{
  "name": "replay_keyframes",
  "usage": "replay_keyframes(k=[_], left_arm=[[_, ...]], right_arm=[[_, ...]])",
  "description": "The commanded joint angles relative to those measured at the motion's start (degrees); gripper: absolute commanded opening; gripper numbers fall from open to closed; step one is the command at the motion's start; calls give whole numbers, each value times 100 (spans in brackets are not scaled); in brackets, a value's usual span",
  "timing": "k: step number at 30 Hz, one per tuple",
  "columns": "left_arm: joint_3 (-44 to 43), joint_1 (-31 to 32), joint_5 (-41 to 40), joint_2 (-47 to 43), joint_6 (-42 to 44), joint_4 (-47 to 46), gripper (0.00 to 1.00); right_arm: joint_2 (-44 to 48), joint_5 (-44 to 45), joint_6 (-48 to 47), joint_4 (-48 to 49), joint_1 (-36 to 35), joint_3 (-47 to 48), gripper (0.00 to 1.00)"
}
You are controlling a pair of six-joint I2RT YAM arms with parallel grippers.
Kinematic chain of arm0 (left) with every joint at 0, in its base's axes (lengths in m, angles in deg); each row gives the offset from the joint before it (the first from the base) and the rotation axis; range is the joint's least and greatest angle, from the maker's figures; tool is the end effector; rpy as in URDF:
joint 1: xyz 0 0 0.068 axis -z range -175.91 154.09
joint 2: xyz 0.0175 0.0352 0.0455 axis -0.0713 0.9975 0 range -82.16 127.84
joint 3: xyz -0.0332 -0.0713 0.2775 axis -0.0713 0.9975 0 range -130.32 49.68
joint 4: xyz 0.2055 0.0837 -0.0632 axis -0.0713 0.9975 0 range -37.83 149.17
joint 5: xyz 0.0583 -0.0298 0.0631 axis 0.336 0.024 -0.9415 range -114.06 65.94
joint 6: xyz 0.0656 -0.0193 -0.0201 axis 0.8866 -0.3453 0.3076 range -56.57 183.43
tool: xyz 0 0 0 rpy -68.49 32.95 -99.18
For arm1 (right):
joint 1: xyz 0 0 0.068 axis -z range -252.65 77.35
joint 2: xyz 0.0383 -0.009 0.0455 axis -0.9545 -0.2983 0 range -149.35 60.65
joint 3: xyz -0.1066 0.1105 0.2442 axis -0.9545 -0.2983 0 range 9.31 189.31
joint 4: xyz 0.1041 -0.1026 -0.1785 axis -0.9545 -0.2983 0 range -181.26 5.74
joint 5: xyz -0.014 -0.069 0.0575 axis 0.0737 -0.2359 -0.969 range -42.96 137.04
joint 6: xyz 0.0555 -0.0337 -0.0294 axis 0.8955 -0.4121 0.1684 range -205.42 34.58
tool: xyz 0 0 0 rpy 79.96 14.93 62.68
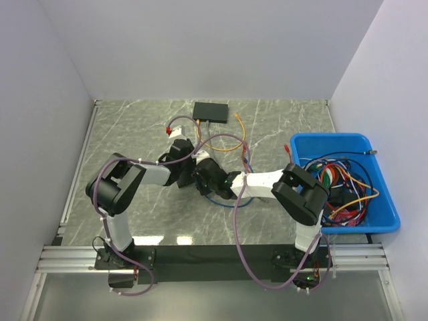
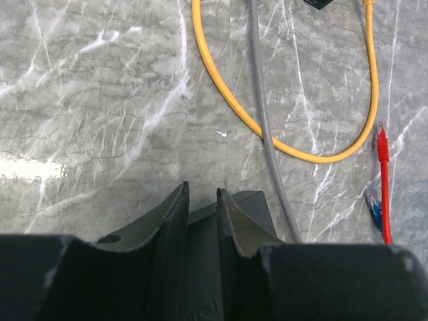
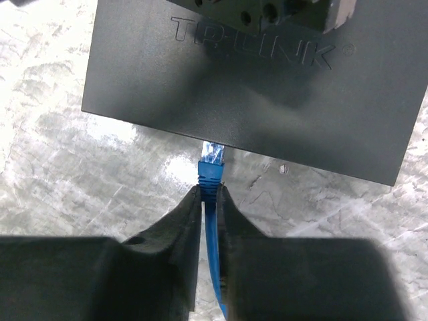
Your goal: Insert the plug into the switch port
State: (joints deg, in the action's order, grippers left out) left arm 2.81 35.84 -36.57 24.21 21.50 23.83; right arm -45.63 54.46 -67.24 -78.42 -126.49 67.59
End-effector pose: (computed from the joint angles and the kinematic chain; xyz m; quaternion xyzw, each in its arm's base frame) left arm 0.3217 -0.1841 0.1622 -0.1301 0.8577 -0.2168 0.4477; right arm 0.2321 0.3046 0.1764 -0.2544 0.8764 0.1901 0.3621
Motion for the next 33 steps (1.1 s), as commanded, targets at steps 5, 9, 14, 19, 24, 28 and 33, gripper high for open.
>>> replay_keyframes(k=[5, 9, 14, 19, 24, 28, 33], left_arm=[[785, 710, 1665, 341, -377, 3193, 29], [575, 701, 1516, 78, -342, 3545, 29], [144, 605, 1269, -46, -149, 4046, 29], [-243, 254, 1104, -221, 36, 4459, 30], [-664, 86, 935, -397, 168, 4925, 31], [-937, 42, 733, -757, 238, 5416, 32], [-1447, -63, 365, -1310, 519, 6330, 31]], right_arm=[[98, 1139, 151, 1577, 498, -35, 31], [589, 1218, 143, 1490, 375, -326, 43], [1082, 1578, 81, 1191, 15, -668, 46], [1776, 1579, 274, 1086, -152, -1143, 51], [2242, 1736, 590, 743, -170, -1425, 56], [2191, 1974, 775, 200, -56, -1267, 61], [1542, 2000, 1030, -355, 304, -687, 63]])
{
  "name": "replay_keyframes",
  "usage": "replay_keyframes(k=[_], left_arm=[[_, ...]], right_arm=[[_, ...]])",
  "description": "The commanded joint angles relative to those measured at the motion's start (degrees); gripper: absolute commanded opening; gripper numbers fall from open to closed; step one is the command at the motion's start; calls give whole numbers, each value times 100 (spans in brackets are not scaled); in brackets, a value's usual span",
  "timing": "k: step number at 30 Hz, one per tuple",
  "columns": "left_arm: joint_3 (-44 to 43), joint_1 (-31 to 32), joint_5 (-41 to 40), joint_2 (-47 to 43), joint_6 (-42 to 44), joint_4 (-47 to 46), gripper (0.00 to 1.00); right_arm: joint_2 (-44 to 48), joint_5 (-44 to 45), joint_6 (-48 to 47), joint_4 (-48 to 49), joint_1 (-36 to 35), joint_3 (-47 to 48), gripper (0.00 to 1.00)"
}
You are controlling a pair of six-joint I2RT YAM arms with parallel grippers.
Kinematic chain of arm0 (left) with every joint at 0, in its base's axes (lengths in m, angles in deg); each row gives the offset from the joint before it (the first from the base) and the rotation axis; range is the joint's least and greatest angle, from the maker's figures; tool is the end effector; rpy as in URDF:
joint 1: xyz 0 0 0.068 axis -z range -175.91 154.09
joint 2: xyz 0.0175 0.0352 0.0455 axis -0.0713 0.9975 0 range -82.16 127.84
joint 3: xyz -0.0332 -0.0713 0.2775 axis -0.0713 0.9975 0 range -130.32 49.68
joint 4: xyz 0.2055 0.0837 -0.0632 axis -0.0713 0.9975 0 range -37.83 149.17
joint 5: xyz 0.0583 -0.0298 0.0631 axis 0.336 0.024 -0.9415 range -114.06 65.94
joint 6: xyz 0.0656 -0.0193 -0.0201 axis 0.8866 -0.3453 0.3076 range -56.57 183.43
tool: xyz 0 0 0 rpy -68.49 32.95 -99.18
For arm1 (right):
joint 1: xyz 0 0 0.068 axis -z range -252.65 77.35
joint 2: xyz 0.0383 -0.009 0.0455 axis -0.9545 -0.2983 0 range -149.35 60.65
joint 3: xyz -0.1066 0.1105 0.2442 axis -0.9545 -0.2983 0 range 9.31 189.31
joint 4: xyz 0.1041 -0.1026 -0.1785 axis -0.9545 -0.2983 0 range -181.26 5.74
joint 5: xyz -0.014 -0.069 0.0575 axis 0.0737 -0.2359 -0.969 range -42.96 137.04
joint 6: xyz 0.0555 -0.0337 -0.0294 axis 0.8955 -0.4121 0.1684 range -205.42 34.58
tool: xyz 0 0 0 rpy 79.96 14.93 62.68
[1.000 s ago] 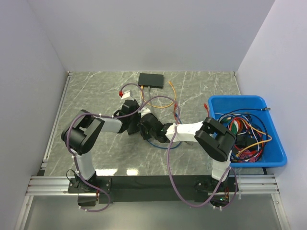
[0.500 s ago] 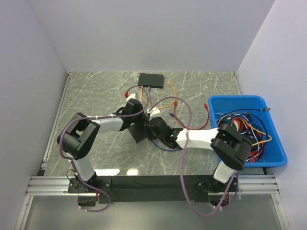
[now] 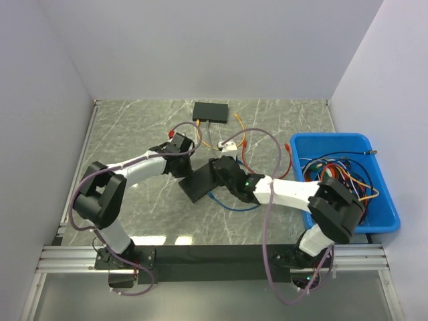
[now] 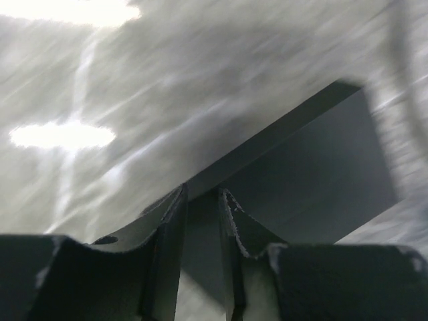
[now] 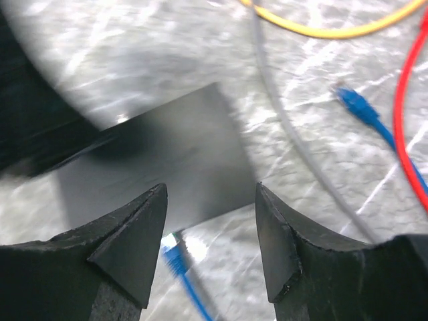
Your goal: Insert the plug into the switch port
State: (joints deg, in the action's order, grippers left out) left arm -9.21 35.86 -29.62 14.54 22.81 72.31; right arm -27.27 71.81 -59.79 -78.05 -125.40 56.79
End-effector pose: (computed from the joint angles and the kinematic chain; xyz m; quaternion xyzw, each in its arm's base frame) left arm 0.2811 -0.1674 0.1970 -0.0874 0.9561 -0.1252 0.2501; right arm 0.2104 0.2360 0.2301 -0.1049 0.8627 0.1418 0.4739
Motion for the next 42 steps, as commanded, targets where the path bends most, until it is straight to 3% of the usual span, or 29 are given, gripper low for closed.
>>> replay_keyframes(k=[1, 6, 11, 12, 13, 15, 16, 20, 28, 33, 36, 39, 42], left_arm=[[-315, -92, -392, -432, 397, 1614, 32], [-649, -109, -157, -1143, 475, 2125, 37], [-1220, -241, -770, -1224, 775, 2687, 46], [-1247, -302, -823, -1198, 819, 2714, 51], [-1239, -399, -980, -1207, 828, 2671, 66], [-959, -487, -1061, -1329, 854, 2478, 85], [-818, -609, -1044, -1399, 889, 2181, 99], [-369, -883, -762, -1803, 1012, 1836, 99], [-132, -1147, -1202, -2366, 1267, 1511, 98], [-26, -1225, -1464, -2797, 1171, 1151, 99], [140, -1357, -1535, -3209, 1092, 887, 99], [501, -1577, -1063, -3606, 1117, 483, 99], [292, -1630, -824, -3484, 995, 745, 99]], right_arm=[[-392, 230, 302, -454, 247, 489, 63], [-954, -60, 390, -490, 511, 762, 63], [-1333, -350, 478, -446, 494, 947, 63], [-1411, -403, 530, -403, 494, 938, 63], [-1447, -508, 557, -315, 442, 921, 62], [-1596, -561, 584, -270, 363, 947, 62], [-1658, -553, 566, -279, 214, 1043, 62], [-2149, -412, 443, -489, -200, 1552, 61], [-2432, -657, 338, -631, -464, 2344, 61], [-2291, -1220, -75, -349, -482, 2537, 61], [-2116, -914, -154, -569, -490, 2573, 62], [-1625, -501, -155, -578, -350, 2284, 61], [-1044, -246, -49, -736, -52, 1827, 61]])
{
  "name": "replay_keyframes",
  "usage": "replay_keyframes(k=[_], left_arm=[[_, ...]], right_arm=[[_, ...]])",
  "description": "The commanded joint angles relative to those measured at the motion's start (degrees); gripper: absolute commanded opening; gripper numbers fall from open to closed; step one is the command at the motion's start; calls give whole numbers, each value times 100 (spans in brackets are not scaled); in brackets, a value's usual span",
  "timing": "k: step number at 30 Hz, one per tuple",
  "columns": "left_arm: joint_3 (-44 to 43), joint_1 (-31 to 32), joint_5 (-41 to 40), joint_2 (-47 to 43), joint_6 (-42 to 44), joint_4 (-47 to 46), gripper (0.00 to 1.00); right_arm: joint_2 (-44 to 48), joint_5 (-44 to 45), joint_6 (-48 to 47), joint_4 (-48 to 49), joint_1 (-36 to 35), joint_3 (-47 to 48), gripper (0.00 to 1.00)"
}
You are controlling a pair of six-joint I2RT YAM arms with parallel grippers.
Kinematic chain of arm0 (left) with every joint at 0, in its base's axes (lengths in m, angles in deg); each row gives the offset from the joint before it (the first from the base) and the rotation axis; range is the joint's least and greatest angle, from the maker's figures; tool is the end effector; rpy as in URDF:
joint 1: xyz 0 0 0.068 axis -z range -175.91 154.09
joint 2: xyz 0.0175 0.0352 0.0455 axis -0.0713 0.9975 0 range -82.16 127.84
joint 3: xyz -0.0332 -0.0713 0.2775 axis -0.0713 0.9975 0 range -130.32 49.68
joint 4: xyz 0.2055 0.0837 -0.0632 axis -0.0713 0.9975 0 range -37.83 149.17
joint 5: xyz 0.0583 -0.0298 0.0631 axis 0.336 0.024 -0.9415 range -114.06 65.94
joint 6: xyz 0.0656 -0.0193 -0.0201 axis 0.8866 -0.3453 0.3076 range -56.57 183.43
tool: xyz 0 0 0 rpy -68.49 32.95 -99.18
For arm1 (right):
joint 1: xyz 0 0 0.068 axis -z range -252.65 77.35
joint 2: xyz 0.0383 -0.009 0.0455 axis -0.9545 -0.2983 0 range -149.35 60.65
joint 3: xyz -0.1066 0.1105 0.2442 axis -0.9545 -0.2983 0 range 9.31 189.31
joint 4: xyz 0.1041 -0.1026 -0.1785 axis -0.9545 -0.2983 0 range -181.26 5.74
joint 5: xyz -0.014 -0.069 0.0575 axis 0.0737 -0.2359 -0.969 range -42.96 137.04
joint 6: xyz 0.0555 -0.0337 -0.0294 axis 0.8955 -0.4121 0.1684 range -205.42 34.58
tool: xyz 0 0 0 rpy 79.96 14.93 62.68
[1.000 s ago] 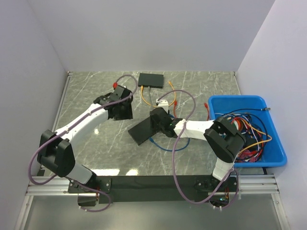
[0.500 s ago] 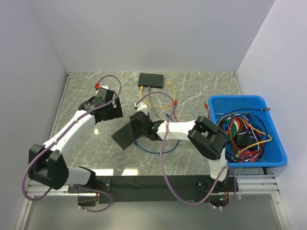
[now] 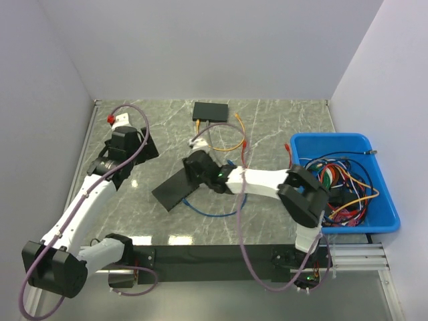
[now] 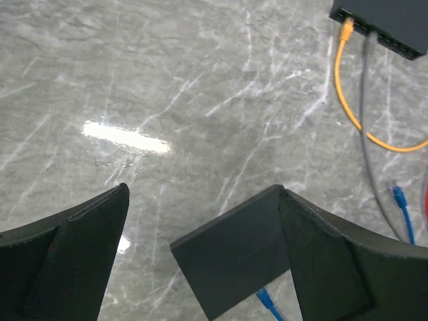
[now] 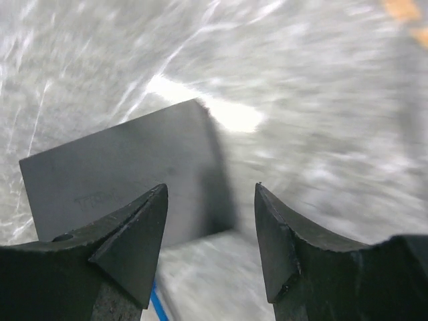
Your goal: Insert the plug into the switch port
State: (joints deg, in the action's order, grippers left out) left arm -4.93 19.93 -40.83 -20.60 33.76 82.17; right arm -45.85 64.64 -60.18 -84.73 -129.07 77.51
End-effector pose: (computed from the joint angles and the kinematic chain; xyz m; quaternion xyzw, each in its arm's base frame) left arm 0.2049 -0.0405 0.3155 -0.1712 0.8709 -0.0506 0.4579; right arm 0.2384 0.3270 0.2165 -0.1758 0.8761 0.1750 0.4135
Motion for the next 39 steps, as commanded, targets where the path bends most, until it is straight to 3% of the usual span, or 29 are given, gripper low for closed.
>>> replay_keyframes(k=[1, 7, 12, 15, 35, 39], left_arm=[[-251, -37, 324, 84, -100, -188, 99], [-296, -46, 649, 190, 93, -249, 99], [-278, -54, 694, 198, 67, -205, 96], [-278, -45, 658, 277, 84, -126, 93], [-269, -45, 878, 286, 111, -117, 90], [-278, -45, 878, 330, 102, -100, 90]], right_arm=[[963, 515, 16, -172, 394, -316, 61], [1588, 797, 341, -989, 1422, -458, 62], [799, 692, 535, -2095, 2284, 464, 58], [167, 438, 544, -2194, 2521, 781, 52], [-1514, 120, 588, -2590, 3181, 2117, 41], [-1690, 77, 623, -2625, 3286, 2188, 31]])
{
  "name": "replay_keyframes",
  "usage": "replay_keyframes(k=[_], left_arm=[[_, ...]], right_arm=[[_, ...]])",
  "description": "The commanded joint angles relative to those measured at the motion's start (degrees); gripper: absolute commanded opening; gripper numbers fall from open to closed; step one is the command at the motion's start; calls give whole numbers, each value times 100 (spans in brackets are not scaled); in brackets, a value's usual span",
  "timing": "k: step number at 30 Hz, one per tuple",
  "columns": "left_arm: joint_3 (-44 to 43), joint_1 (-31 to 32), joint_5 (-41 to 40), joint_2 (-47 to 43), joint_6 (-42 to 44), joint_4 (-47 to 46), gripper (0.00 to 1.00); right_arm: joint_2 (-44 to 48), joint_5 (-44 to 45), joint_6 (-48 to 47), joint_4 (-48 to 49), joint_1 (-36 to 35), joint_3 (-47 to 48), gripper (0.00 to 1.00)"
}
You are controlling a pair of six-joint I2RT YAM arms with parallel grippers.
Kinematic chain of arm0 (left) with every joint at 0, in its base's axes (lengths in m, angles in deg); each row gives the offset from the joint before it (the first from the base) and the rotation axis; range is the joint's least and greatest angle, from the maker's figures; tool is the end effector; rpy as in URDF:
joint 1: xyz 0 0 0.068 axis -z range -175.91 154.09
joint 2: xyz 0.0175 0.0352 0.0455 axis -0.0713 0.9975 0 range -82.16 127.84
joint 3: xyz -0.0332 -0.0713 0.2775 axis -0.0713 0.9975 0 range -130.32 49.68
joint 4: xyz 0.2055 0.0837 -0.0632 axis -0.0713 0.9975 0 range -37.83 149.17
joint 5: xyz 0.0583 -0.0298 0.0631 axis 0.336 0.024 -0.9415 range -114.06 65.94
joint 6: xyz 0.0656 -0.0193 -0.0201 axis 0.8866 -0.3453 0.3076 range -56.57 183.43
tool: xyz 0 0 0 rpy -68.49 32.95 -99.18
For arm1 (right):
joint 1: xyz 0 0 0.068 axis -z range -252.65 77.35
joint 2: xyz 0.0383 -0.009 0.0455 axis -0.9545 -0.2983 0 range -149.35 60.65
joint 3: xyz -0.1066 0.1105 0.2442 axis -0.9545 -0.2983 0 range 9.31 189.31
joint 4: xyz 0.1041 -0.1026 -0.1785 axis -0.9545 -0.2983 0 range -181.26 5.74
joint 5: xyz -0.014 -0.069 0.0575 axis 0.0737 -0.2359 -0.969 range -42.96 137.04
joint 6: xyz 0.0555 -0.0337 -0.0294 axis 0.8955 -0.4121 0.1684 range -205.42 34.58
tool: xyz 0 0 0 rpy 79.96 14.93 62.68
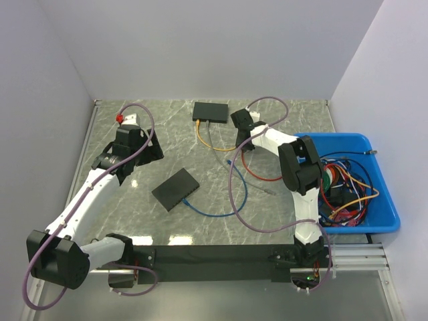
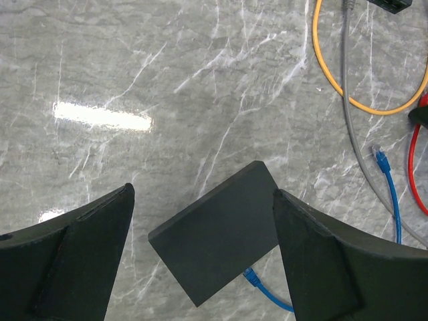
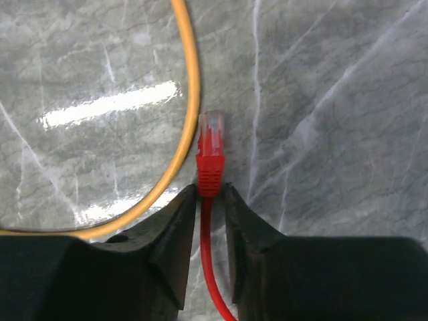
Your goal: Insert the plug into the switch port
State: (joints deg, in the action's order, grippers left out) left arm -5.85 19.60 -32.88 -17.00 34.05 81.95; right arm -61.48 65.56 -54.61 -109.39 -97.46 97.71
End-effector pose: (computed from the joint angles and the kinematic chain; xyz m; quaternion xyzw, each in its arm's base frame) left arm 0.2175 -0.0510 0.3076 -0.1415 0.8909 -0.0984 0.4203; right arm 0.4123 0.1700 0.1720 0.0929 0.9472 -0.0135 0.3067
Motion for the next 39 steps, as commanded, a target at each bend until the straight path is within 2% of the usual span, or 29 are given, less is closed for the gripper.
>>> replay_keyframes(k=[1, 3, 5, 6, 11, 16, 19, 20, 25, 30, 34, 39], left_arm=[[-187, -13, 82, -4, 82, -69, 90], [-195, -13, 82, -4, 74, -60, 89], [-195, -13, 82, 14, 73, -51, 89], [-195, -21, 82, 22, 73, -51, 89], [-187, -13, 82, 5, 73, -69, 89], [-169, -13, 170, -13, 108, -95, 89], [-152, -21, 450, -21, 126, -148, 90], [-117, -13, 625, -30, 144, -183, 90], [-116, -13, 2303, 215, 109, -455, 89], [-46, -13, 3368, 207, 82, -684, 88], [33, -13, 3860, 102, -14, -895, 83], [174, -13, 4739, 93, -208, -1299, 70]], right_arm=[[-127, -42, 74, -133, 135, 143, 30], [-101, -33, 92, -63, 153, 46, 29], [-22, -51, 92, 7, 144, -86, 22], [65, -42, 110, 51, 153, -130, 15], [522, 29, -21, 174, 48, -437, 0], [2015, -156, -742, 946, -478, -1341, 0], [2938, 63, -1356, 1509, -1313, -2271, 0], [3114, 142, -1497, 1728, -1776, -2440, 0], [3976, 249, -1675, 2397, -2659, -3301, 0], [4705, -595, -1473, 3924, -2818, -4541, 0], [4786, -920, -1367, 4112, -2836, -4631, 0], [4873, -1325, -1376, 4085, -2844, -4568, 0]])
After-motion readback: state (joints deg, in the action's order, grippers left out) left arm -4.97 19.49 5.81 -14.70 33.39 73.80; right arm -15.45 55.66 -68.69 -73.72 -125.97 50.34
